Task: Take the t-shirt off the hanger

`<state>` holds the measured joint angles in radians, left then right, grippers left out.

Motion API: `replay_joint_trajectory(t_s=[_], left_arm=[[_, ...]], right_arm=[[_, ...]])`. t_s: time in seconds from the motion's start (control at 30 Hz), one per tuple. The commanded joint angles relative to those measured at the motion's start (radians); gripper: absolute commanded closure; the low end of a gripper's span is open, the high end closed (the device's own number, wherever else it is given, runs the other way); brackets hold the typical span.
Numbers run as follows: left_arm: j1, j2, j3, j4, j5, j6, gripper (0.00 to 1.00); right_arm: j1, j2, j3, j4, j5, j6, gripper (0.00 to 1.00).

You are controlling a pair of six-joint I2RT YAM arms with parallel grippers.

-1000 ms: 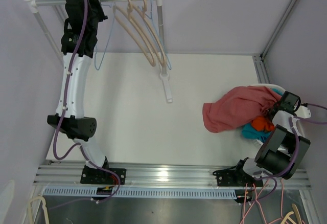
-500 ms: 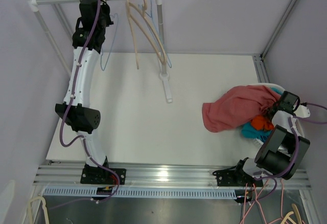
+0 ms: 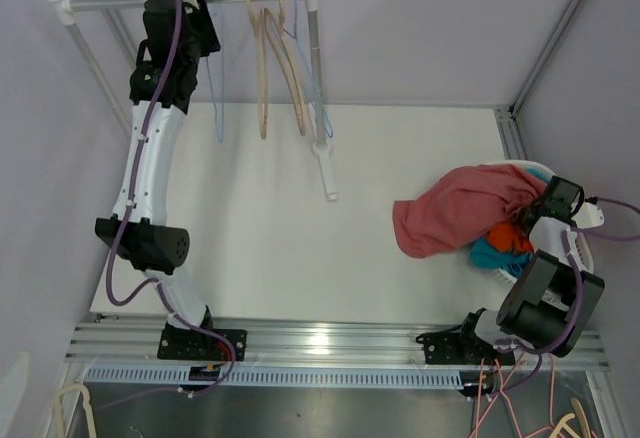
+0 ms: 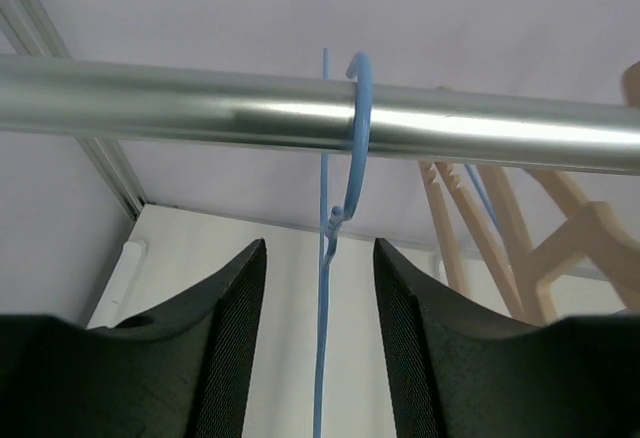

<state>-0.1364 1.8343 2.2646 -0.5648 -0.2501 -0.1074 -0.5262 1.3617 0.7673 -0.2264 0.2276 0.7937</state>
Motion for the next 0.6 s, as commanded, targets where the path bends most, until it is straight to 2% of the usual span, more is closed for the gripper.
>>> replay_joint_trajectory(t_s=[0.0,0.03,0.07,0.1,0.17,0.2,0.27,0.3,0.33,0.37,0.4,0.57], left_arm=[[0.004,-0.105,0.018,0.017,0.017,-0.028,0.48],[0.004,-0.116,0.015,0.013,0.018,-0.031,0.47],[0.003,-0.139,0.012,0.006,0.023,-0.034,0.46],[0.003,-0.154,0.007,-0.001,0.022,-0.035,0.46],[0.004,-0.197,0.000,-0.020,0.008,-0.043,0.46],[0.004,-0.214,0.004,-0.053,-0.009,-0.061,0.40],[0.003,-0.259,-0.031,-0.070,-0.002,-0.077,0.33],[0.003,-0.314,-0.046,-0.079,0.000,-0.095,0.17],[0.003,-0.343,-0.062,-0.083,-0.002,-0.106,0.08],[0.003,-0.369,-0.103,-0.089,-0.003,-0.113,0.01],[0.003,-0.415,-0.111,-0.110,-0.002,-0.127,0.01],[0.001,-0.532,-0.145,-0.194,0.014,-0.163,0.00]], right_arm=[[0.026,-0.041,0.036,-0.036,-0.030,0.015,0.83],[0.029,-0.052,0.041,-0.042,-0.025,0.015,0.82],[0.032,-0.056,0.047,-0.056,-0.016,0.012,0.71],[0.037,-0.064,0.062,-0.073,0.005,0.010,0.65],[0.043,-0.082,0.076,-0.091,0.016,0.006,0.63],[0.045,-0.090,0.090,-0.105,0.021,0.001,0.63],[0.043,-0.107,0.110,-0.126,0.035,0.001,0.55],[0.043,-0.111,0.119,-0.142,0.035,-0.004,0.55],[0.042,-0.111,0.144,-0.155,0.047,-0.002,0.45],[0.042,-0.108,0.158,-0.166,0.049,-0.004,0.06],[0.042,-0.104,0.171,-0.177,0.038,-0.034,0.01],[0.069,-0.108,0.292,-0.240,0.051,-0.080,0.01]])
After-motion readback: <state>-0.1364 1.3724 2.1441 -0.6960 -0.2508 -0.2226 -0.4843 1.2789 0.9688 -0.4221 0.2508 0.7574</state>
